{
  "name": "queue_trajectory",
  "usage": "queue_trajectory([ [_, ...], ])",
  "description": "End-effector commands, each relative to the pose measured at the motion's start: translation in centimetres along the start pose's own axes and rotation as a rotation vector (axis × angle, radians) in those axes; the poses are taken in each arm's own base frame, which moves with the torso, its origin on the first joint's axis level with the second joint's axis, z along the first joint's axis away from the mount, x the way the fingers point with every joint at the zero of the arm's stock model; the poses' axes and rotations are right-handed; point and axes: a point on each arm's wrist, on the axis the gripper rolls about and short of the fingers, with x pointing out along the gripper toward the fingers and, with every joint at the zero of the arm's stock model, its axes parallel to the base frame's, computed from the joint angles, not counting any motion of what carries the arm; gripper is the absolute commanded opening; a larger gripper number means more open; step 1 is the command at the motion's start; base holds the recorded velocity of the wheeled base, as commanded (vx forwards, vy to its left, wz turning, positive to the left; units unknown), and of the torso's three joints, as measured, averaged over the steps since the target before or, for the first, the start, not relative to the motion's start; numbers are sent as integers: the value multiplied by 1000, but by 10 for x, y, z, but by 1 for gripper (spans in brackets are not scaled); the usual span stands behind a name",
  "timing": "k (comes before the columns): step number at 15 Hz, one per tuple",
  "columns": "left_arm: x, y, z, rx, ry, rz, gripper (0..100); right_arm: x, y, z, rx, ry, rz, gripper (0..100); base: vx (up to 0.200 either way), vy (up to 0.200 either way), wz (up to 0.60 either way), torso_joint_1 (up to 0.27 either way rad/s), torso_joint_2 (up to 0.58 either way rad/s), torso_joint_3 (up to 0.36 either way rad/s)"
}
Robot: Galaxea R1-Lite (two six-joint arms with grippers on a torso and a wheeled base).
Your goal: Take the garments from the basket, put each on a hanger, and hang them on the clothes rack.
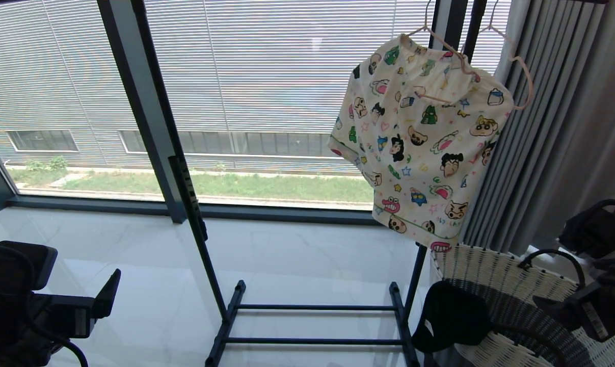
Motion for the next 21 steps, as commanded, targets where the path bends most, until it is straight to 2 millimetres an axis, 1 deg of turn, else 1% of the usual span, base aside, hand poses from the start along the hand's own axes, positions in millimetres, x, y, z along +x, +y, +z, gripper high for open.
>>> queue_trajectory([
  [1, 1, 0, 0, 1, 2, 0, 100, 14, 10, -13, -95, 25, 86, 100, 200, 0, 0, -7, 22, 17],
  [2, 2, -1, 0, 2, 5, -1, 100, 19, 13, -14, -133, 37, 123, 100, 200, 0, 0, 2, 12, 12],
  [3, 2, -1, 0, 2, 8, -2, 100, 31, 20, -15, -187, 79, 167, 100, 200, 0, 0, 2, 2, 2],
  [4, 2, -1, -1, 5, 12, -4, 100, 43, 26, -14, -209, 112, 188, 100, 0, 0, 0, 0, 0, 0],
  [7, 3, -1, 0, 3, 6, -2, 100, 97, 57, -4, -226, 96, 210, 100, 0, 0, 0, 0, 0, 0],
  [8, 3, -1, 0, 3, 6, -2, 100, 108, 63, -5, -231, 101, 215, 100, 0, 0, 0, 0, 0, 0],
  [9, 3, -1, 0, 3, 6, -2, 100, 115, 68, -6, -239, 121, 225, 100, 0, 0, 0, 0, 0, 0],
  [14, 3, -1, 0, 4, 9, -3, 100, 133, 79, -13, -263, 172, 242, 100, 0, 0, 0, 0, 0, 0],
  [15, 4, -2, -1, 4, 14, -5, 100, 141, 81, -14, -258, 177, 233, 100, 0, 0, 0, 0, 0, 0],
  [18, 4, -2, -2, 7, 20, -7, 100, 156, 78, -18, -248, 205, 160, 100, 0, 0, 0, 0, 0, 0],
  [19, 4, -2, -2, 7, 21, -7, 100, 160, 78, -17, -239, 193, 148, 100, 0, 0, 0, 0, 0, 0],
  [21, 4, -2, -2, 8, 24, -9, 100, 165, 78, -16, -234, 185, 138, 100, 0, 0, 0, 0, 0, 0],
])
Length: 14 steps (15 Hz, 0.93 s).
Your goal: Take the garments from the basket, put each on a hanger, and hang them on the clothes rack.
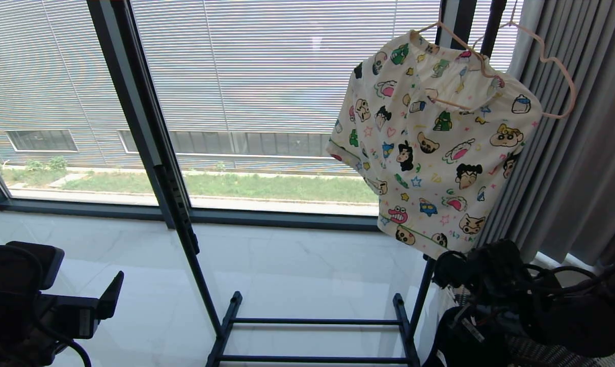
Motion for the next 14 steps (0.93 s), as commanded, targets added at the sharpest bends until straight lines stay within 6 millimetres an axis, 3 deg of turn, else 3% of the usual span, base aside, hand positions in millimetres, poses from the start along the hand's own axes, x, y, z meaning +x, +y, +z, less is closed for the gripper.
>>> queue_trajectory([
  [1, 2, -1, -1, 4, 9, -3, 100, 7, 2, -2, -6, 22, -7, 100, 0, 0, 0, 0, 0, 0],
  [2, 2, -1, -1, 4, 9, -3, 100, 7, 2, -2, -6, 24, -13, 0, 0, 0, 0, 0, 0, 0],
  [5, 2, -1, -1, 5, 13, -5, 100, 4, 0, 0, -4, 16, -36, 0, 0, 0, 0, 0, 0, 0],
  [8, 3, -2, -3, 9, 23, -9, 100, -15, -7, 12, 1, -62, -53, 0, 0, 0, 0, 0, 0, 0],
  [10, 4, -3, -3, 14, 29, -11, 100, -35, -13, 31, -7, -124, -56, 0, 0, 0, 0, 0, 0, 0],
  [14, 4, -3, -2, 40, 23, -14, 100, -77, -23, 74, -17, -219, -42, 0, -200, 0, 0, 5, 0, 1],
])
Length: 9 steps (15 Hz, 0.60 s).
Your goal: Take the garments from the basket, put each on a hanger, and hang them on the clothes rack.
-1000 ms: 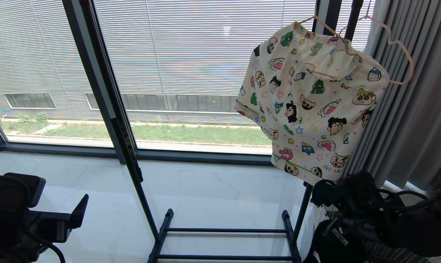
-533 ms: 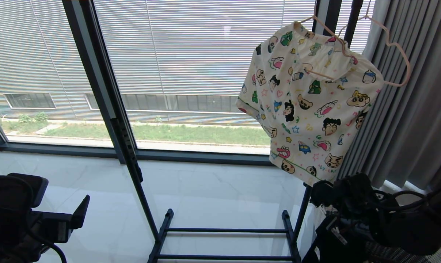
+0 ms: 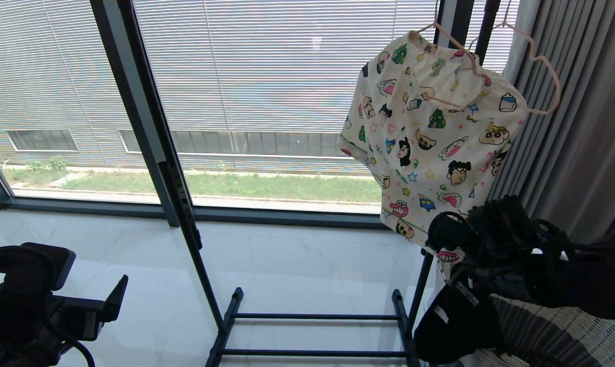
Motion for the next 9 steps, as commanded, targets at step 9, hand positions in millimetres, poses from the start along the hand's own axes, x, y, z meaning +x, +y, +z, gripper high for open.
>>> queue_trajectory([
  [9, -6, -2, 4, -11, -60, -62, 100, -49, -16, 64, 3, -159, 25, 0, -178, 0, 0, 2, 2, 3],
])
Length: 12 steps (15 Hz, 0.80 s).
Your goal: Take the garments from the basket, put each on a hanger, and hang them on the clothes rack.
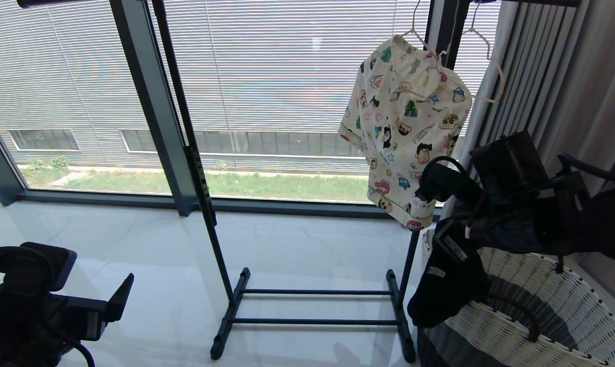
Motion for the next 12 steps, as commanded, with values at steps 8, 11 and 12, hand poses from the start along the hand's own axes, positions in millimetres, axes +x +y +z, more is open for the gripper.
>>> queue_trajectory([
  [8, -20, -30, 45, -46, -336, -469, 100, -20, 16, 20, 15, -99, 57, 0, 0, 0, 0, 0, 0, 0],
  [11, -10, -47, 93, -78, -353, -603, 100, -31, 21, 25, 8, -137, 75, 0, 0, 0, 0, 0, 0, 0],
  [12, -13, -62, 123, -129, -343, -768, 100, -35, 22, 28, 7, -153, 81, 0, 0, 0, 0, 0, 0, 0],
])
